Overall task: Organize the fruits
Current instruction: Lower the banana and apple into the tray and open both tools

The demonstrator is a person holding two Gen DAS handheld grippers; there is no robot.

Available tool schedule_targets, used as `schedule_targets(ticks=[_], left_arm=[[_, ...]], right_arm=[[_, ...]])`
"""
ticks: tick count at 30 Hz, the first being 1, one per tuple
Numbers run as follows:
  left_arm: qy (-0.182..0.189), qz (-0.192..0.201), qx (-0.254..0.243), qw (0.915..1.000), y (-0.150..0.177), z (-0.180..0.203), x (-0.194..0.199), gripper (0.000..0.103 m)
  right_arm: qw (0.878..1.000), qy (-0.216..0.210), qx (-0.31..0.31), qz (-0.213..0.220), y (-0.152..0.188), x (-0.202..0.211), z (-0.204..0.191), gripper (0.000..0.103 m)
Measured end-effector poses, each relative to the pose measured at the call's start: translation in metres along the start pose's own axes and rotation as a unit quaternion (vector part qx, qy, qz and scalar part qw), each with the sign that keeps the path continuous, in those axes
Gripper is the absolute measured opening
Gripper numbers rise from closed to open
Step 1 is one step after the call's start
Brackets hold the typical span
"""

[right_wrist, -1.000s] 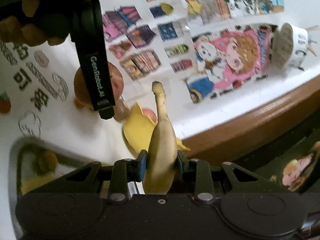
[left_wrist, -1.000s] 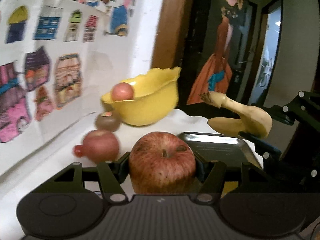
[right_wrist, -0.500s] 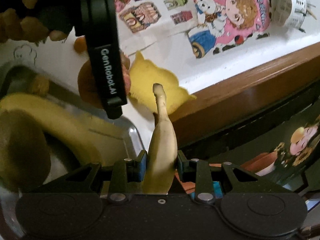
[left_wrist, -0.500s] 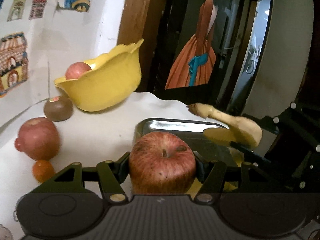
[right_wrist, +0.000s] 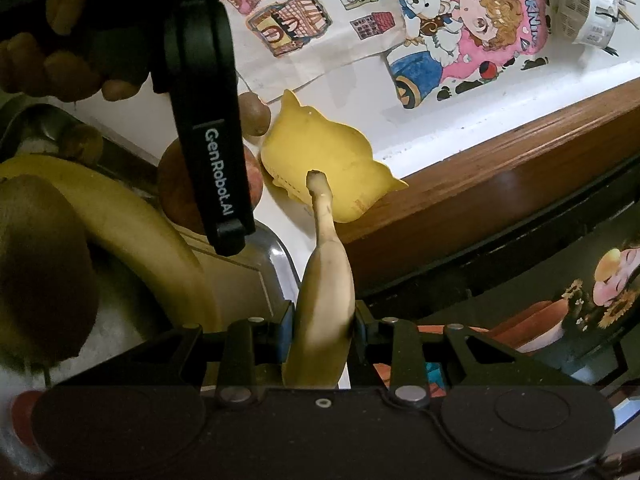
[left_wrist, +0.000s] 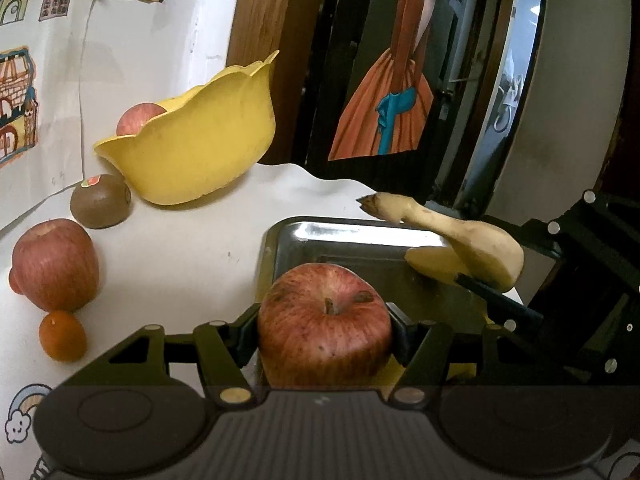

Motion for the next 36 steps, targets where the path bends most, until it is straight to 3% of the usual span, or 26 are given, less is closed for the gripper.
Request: schedule_targets(ticks=[13, 28, 36], left_arm=[[-0.007, -0.015, -0.002, 0.9999, 0.002, -0.003, -0.005, 0.067], [-0.005, -0.031, 0.002, 0.9995, 0.003, -0.008, 0.004, 0.068], [0.011, 0.006, -0.016, 0.9998, -0.008, 0.000, 0.031, 0.073]], right_arm=[[0.999, -0.015, 0.042, 0.005, -0.004, 0.000, -0.008, 0.032], [0.994, -0.049, 0.101, 0.002, -0.008, 0.002, -0.018, 0.061], [0.992, -0.051, 0.116, -0.002, -0.014, 0.008, -0.012, 0.076]])
Point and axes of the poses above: each gripper's, at about its wrist camera, not at the fingertips, and x roughly against the way its jaws point, z to its right, y to its underside, the point moved 4 cm from there along -x, roughly the way its jaws point, and after that the axes turned 6 degrees about x, right-handed, at the moved point
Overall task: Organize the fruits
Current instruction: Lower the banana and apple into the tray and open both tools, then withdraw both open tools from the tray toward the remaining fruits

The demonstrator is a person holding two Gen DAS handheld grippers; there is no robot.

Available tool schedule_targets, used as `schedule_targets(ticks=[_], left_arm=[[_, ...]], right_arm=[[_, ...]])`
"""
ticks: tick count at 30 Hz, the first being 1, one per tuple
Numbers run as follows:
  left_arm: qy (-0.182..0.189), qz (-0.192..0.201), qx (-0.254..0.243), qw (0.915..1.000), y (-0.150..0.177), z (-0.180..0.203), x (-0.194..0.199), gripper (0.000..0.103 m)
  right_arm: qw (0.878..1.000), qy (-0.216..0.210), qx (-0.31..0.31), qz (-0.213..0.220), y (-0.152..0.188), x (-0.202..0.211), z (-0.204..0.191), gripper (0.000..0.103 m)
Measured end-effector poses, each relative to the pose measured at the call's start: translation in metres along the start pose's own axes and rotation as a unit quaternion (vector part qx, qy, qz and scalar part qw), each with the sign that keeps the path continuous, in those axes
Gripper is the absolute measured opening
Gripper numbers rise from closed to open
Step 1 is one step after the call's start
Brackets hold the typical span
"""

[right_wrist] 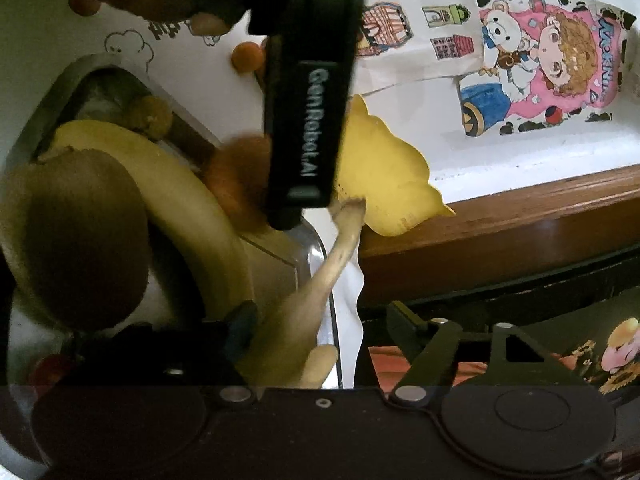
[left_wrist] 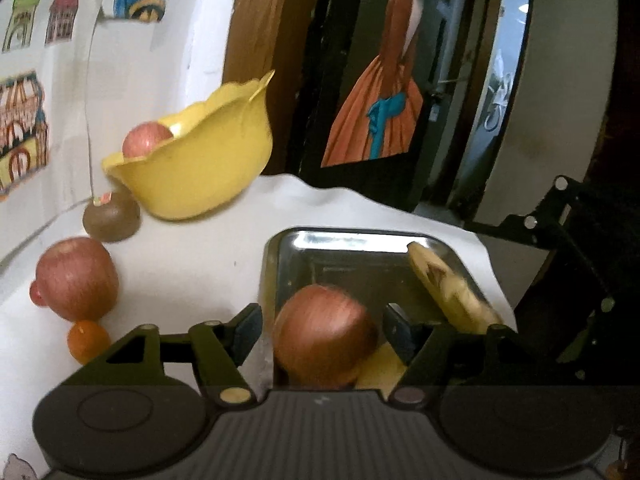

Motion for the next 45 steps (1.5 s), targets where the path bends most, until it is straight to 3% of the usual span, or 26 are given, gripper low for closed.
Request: schedule_targets(ticks=[6, 16, 26, 31, 35, 45], left_arm=[[0.003, 0.008, -0.002, 1.0000, 0.001, 0.004, 0.015, 0.077], [-0.017, 0.049, 0.013, 0.9986, -0.007, -0.004, 0.067, 0.096], [-0.041, 0.093, 0.019, 0.9946, -0.008, -0.017, 0.138, 0.100], [-0.043, 0.115, 0.021, 0.9922, 0.000, -0.022, 0.175, 0.102], [-0.042, 0.129, 0.021, 0.9905, 0.010, -0.027, 0.207, 0.102], [-0.037, 0.142, 0.027, 0.9888, 0.049, -0.041, 0.266, 0.102]], right_arm=[[1.000, 0.013, 0.009, -0.003, -0.006, 0.010, 0.007, 0.079], [0.999, 0.039, 0.008, 0.007, -0.024, 0.038, 0.011, 0.084], [0.997, 0.074, -0.007, 0.034, -0.059, 0.078, 0.022, 0.093], [0.991, 0.102, -0.062, 0.060, -0.081, 0.104, 0.036, 0.100], [0.981, 0.115, -0.140, 0.072, -0.094, 0.131, 0.040, 0.102], [0.937, 0.112, -0.324, 0.072, -0.110, 0.200, 0.019, 0.102]])
Point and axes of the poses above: each gripper's, at about its wrist camera, not at the fingertips, and x roughly against the way its jaws point, z to its right, y to its underside, the point moved 4 cm from there along -x, roughly the way its jaws point, and after that the axes turned 6 degrees about x, right-handed, at the moved point
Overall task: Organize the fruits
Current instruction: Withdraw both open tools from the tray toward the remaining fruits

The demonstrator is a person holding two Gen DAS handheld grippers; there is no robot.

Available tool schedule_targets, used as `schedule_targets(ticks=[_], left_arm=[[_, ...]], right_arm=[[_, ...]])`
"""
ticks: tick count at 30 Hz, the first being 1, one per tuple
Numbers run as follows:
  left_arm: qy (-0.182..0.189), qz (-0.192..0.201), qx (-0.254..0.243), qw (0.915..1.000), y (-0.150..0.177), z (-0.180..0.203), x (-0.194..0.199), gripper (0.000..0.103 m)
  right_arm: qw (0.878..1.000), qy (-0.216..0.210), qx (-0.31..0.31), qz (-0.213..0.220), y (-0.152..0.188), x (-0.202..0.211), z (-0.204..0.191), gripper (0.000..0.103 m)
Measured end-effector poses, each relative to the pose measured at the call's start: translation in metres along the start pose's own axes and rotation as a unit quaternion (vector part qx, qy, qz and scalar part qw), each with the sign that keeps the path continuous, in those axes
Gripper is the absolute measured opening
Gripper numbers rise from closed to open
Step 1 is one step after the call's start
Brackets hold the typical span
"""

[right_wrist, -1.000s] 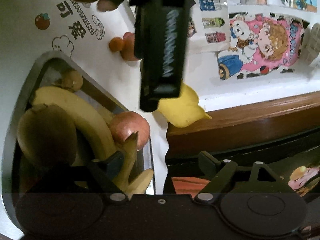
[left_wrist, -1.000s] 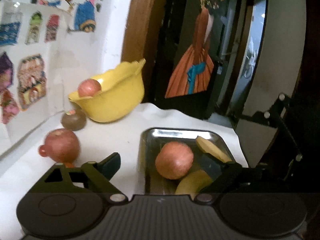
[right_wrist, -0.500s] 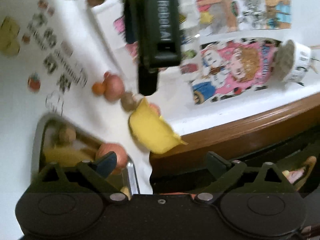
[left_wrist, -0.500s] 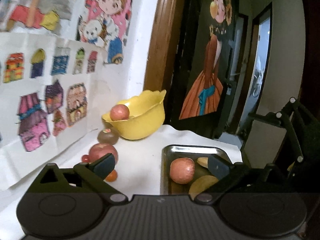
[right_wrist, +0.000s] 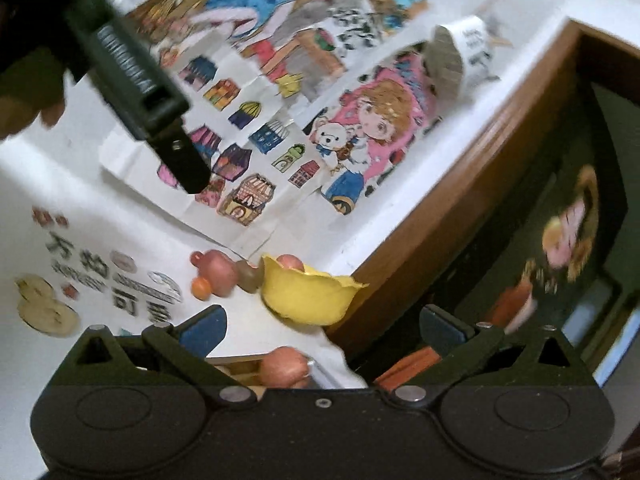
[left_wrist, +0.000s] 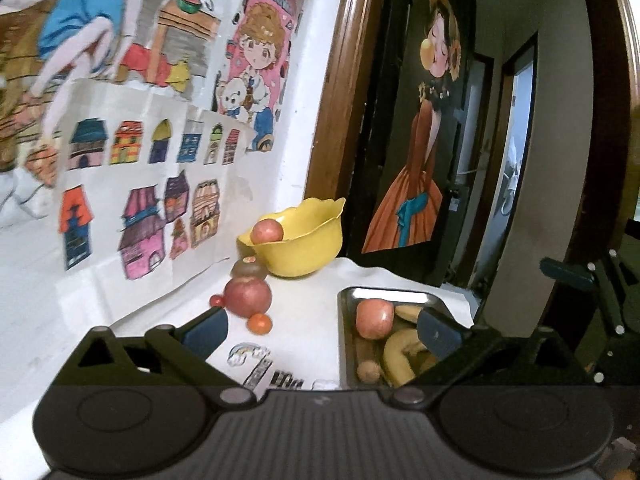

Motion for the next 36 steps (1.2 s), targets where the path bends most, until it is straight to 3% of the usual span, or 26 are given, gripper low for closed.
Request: schedule_targets(ticks=[7, 15, 26, 36], left_arm=[[-0.001, 0.000, 0.004, 1.0000, 0.024, -0.016, 0.036, 0.103], [-0.010, -0.012, 0.010, 0.9998, 0.042, -0.031, 0.055, 0.103], [-0.059, -0.055, -0.014, 0.9966, 0.054, -0.049, 0.045, 0.103], [-0.113, -0.089, 0.009, 0.9895, 0.046, -0.088, 0.013, 0.103]], right_arm=[[0.996, -0.016, -0.085, -0.035, 0.000, 0.040, -0.017, 0.102], [0.968, -0.057, -0.225, -0.097, 0.006, 0.058, -0.031, 0.102], [0.956, -0.108, -0.246, -0.118, -0.005, 0.048, -0.059, 0.102], [0.933, -0.170, -0.293, -0.125, -0.014, 0.009, -0.069, 0.102]])
Point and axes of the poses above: each gripper's, at about its wrist camera, not at the fingertips, and x roughly against the way its jaws point, z to its right, y to its underside, the point moved 4 cm from there along -x, roughly the way its jaws point, and after that the axes turned 6 degrees about x, right-handed, at the moved point
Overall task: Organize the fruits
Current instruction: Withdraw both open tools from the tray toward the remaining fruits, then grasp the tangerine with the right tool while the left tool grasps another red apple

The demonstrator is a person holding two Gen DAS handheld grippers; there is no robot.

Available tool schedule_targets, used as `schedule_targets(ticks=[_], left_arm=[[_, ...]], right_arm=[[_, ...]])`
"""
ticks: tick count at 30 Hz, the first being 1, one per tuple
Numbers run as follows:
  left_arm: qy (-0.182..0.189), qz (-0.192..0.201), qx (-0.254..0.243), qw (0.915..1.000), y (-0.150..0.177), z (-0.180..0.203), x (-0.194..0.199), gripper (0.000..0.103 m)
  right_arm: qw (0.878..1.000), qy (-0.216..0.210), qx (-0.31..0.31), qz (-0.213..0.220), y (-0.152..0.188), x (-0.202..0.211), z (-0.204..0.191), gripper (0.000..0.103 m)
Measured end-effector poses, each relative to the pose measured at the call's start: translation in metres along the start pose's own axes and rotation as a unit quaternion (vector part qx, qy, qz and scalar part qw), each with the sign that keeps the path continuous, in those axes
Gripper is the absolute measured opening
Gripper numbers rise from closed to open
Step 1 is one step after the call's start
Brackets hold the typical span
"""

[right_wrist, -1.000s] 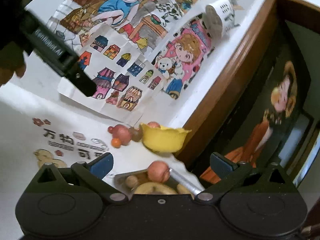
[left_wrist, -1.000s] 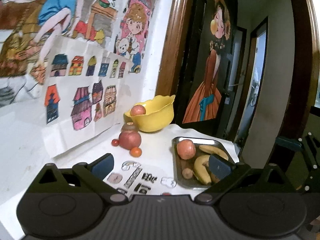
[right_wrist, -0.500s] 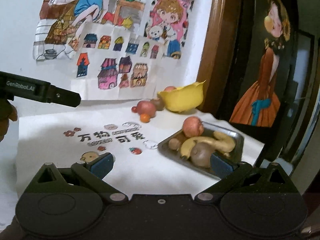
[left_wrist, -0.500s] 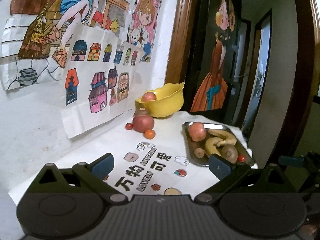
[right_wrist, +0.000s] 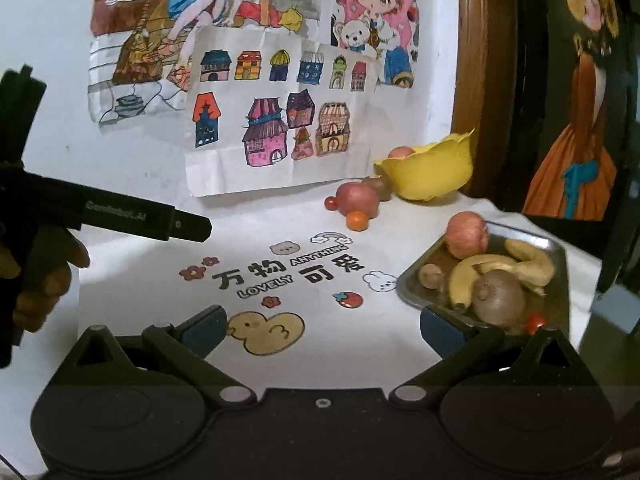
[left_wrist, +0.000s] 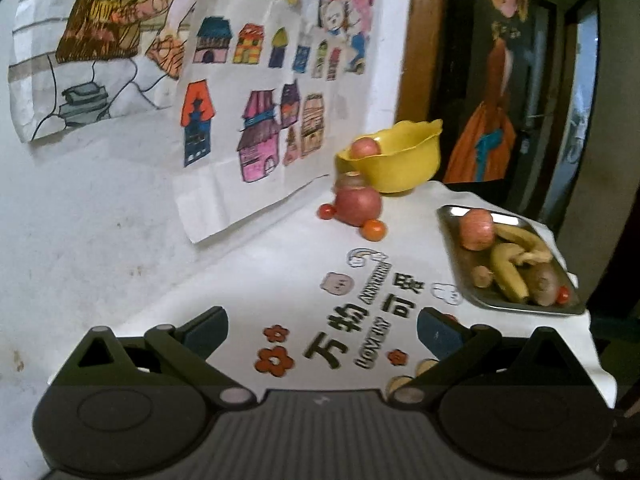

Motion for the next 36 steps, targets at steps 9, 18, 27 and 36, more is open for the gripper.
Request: schedule_targets(ticks=[9, 18, 27, 36], left_arm=[[-0.006, -0.010, -0.001, 0.9999, -0.016, -0.008, -0.038, 0.103], [-0.019, -0.004, -0.016, 0.9997, -0.046, -0.009, -0.088, 0.103], [-0.015, 0.018, -0.015, 0.9996, -0.083, -0.002, -0.158, 0.103], [0.007, 0.016, -0.010, 0.9998, -0.089, -0.004, -0.202, 0.103]], right_arm=[[1.000, 0.005, 0.015, -0.010, -0.009, -0.022, 0.022, 0.102], [0.995, 0.011, 0.097, -0.001, -0.060, -0.058, 0.077, 0.102], [0.992, -0.050, 0.102, -0.045, -0.090, -0.175, 0.090, 0.095], [0.988, -0.075, 0.105, -0.085, -0.098, -0.254, 0.085, 0.081]])
Point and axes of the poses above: each gripper's, at about its wrist camera, not at the fingertips, and x roughly against the way its jaws point, z to its right, y to its underside, the point moved 4 cm from there along -x, roughly the way its jaws point, and after that the axes turned 6 degrees about x, right-handed, at the moved point
